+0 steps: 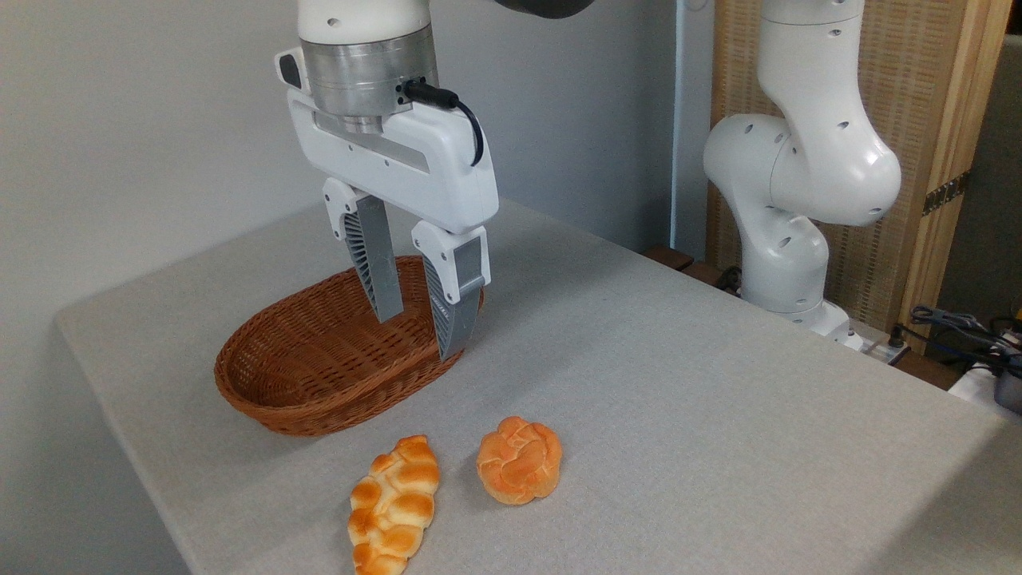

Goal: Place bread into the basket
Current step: 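Move the open gripper over the round orange bun and lower it, then close the gripper on the round orange bun, then lift the bun and carry it over the wicker basket, then lower the bun into the basket and open the gripper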

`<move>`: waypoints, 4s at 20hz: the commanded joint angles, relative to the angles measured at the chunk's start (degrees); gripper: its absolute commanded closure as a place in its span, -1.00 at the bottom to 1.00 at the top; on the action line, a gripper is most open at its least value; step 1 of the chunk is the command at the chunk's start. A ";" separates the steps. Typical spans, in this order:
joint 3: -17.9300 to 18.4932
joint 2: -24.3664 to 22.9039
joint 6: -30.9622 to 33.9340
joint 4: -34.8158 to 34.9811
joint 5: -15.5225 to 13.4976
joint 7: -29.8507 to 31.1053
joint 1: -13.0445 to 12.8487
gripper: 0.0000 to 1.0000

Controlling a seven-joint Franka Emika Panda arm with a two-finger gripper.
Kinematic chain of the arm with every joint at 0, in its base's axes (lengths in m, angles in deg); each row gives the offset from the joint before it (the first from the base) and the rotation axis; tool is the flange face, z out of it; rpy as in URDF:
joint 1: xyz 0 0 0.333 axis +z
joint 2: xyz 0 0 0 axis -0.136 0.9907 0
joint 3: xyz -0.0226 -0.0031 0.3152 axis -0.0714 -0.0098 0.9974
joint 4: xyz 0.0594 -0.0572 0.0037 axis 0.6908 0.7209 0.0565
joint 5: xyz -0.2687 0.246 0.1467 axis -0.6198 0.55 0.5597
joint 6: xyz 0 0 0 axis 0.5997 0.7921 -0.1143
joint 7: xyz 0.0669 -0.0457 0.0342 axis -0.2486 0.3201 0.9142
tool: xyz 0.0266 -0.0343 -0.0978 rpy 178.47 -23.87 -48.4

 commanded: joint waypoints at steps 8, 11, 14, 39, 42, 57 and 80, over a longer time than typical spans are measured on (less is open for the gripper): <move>-0.05 -0.91 0.27 1.60 -1.57 -0.21 -0.02 -1.00; -0.05 -1.53 -0.09 1.86 -1.39 -3.00 0.15 -1.00; 0.21 -4.68 -1.31 6.59 -1.13 -8.88 0.42 -1.00; 4.69 -5.75 -27.95 35.53 -1.74 -24.99 0.24 0.27; 4.61 -5.40 -28.03 35.35 -2.00 -24.82 -0.02 0.29; 4.34 -5.66 -17.94 25.78 -6.13 -20.60 0.15 0.28; -9.72 6.12 -14.85 6.17 -20.55 6.83 -0.55 -1.00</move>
